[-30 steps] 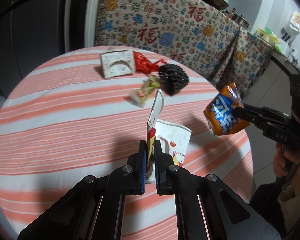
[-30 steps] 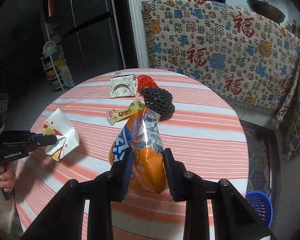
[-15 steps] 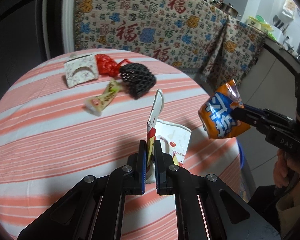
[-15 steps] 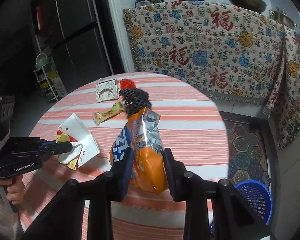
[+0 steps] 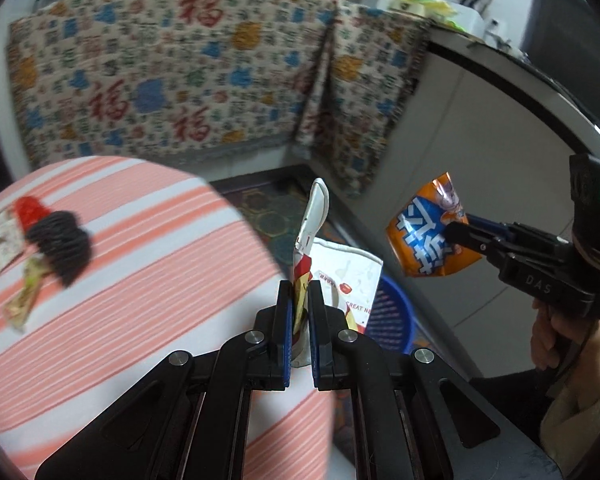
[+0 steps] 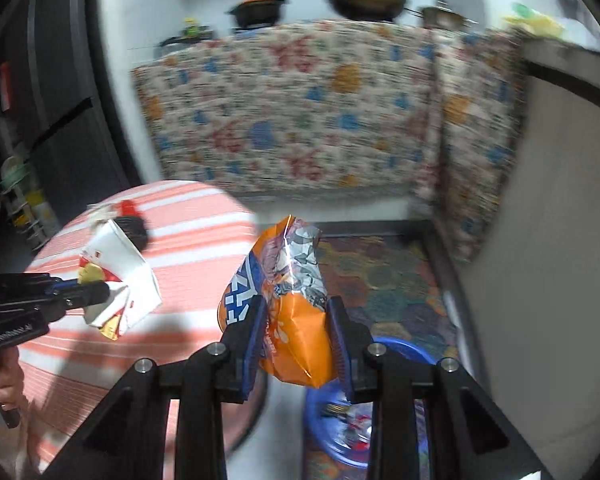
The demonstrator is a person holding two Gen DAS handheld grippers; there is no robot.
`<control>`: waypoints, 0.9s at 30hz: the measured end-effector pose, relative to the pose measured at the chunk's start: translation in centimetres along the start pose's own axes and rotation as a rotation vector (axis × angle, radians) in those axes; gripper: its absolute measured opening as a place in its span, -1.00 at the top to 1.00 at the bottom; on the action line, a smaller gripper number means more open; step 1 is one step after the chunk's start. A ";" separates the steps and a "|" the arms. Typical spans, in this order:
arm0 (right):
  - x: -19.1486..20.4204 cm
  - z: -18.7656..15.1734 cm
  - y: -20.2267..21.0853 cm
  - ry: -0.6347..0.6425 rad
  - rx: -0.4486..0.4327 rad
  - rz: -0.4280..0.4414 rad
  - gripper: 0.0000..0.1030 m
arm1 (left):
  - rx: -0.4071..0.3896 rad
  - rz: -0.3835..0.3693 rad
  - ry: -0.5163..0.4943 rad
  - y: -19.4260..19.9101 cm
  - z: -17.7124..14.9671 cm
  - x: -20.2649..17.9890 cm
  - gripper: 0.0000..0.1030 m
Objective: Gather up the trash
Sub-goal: 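Carry the wrapper and chip bag over the blue basket and open both grippers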
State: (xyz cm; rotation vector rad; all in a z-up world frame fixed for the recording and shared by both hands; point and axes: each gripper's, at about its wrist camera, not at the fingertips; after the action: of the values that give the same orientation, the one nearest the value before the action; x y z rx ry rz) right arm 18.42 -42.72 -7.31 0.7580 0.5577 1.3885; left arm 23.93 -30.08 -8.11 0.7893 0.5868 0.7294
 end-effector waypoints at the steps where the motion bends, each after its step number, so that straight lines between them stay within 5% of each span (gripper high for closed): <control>1: -1.5 -0.4 0.0 -0.022 0.008 -0.018 0.39 | 0.014 -0.015 -0.008 -1.1 0.4 -1.0 0.90; 14: -12.5 -5.9 -4.4 -0.217 0.119 -0.099 0.37 | 0.176 -0.066 -0.046 -12.3 1.9 -7.5 0.90; 27: -16.0 -8.0 -9.1 -0.295 0.215 -0.072 0.29 | 0.265 -0.078 -0.060 -19.5 1.9 -8.9 0.84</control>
State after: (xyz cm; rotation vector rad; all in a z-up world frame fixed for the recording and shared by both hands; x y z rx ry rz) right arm 16.52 -57.51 -20.76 1.0851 0.5009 1.1347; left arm 26.81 -47.28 -20.78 1.0245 0.6642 0.5602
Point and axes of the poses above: each gripper's, at about its wrist camera, not at the fingertips, and y roughly against the way its jaws point, x to its left, z to its top, and after that the axes turned 8 degrees about x, right-handed
